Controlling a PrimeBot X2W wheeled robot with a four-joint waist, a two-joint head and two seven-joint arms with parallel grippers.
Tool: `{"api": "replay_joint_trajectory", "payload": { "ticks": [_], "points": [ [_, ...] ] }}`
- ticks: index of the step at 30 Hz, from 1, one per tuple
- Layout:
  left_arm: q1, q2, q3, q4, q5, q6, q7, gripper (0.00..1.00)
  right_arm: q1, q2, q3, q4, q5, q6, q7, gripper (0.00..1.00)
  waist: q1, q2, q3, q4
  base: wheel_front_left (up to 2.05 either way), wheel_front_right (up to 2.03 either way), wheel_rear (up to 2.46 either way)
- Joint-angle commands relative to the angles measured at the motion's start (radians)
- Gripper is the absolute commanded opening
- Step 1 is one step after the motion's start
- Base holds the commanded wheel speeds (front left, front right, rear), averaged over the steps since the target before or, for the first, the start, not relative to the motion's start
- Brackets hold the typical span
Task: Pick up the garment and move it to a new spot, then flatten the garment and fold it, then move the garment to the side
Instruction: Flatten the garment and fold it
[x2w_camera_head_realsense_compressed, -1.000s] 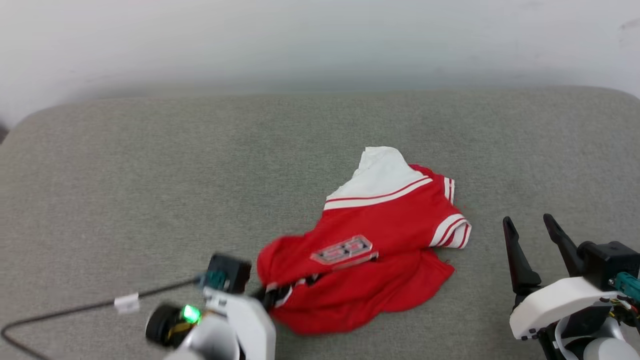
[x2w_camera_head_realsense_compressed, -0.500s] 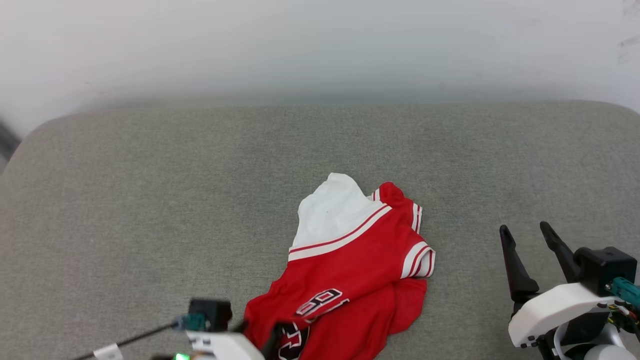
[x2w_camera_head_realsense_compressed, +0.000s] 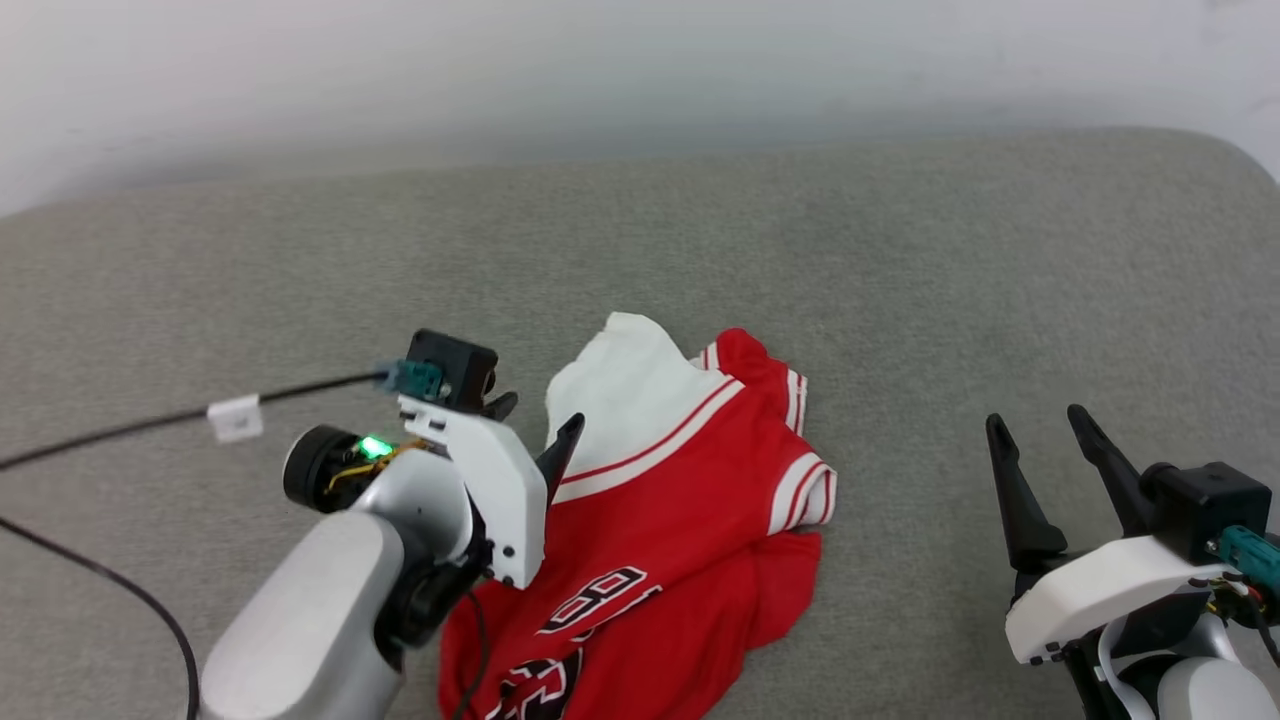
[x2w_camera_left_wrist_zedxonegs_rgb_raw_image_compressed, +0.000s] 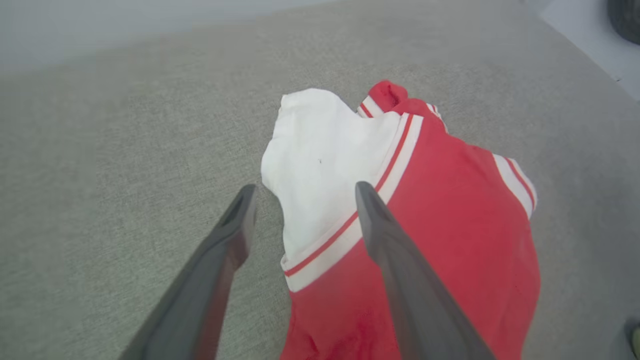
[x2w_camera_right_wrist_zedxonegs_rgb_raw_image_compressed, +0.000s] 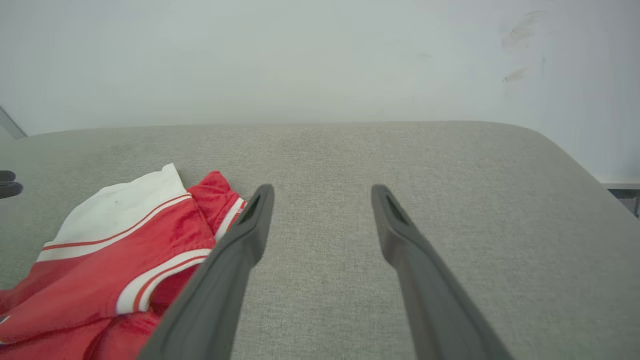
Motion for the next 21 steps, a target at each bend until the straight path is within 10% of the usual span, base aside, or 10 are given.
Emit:
{"api": "replay_joint_trajectory", "payload": {
  "ticks": [1,18,19,21],
  "points": [
    [-0.018,0.003,-0.006,0.017,-0.006,-0.01,0.021,1.0,-0.011,0.001,0.0,0.003,0.003,-0.001,-0.006,1.0,0.0,-0.0001,0.028,-0.029,0.0,0.0,0.0],
    [-0.175,0.058,-0.097,0.346,-0.068,-0.064,0.464,1.0,-0.093,0.004,0.026,0.122,0.043,-0.001,-0.089,1.0,0.0,-0.0001,0.135,-0.117,0.0,0.0,0.0],
    [-0.167,0.054,-0.104,0.357,-0.074,-0.066,0.484,0.82,-0.096,0.004,0.027,0.128,0.044,-0.001,-0.09,1.0,0.0,-0.0001,0.135,-0.117,0.0,0.0,0.0],
    [-0.153,0.04,-0.102,0.363,-0.091,-0.071,0.485,0.0,-0.099,0.004,0.033,0.137,0.045,-0.001,-0.094,1.0,0.0,-0.0001,0.133,-0.116,0.0,0.0,0.0]
  ]
}}
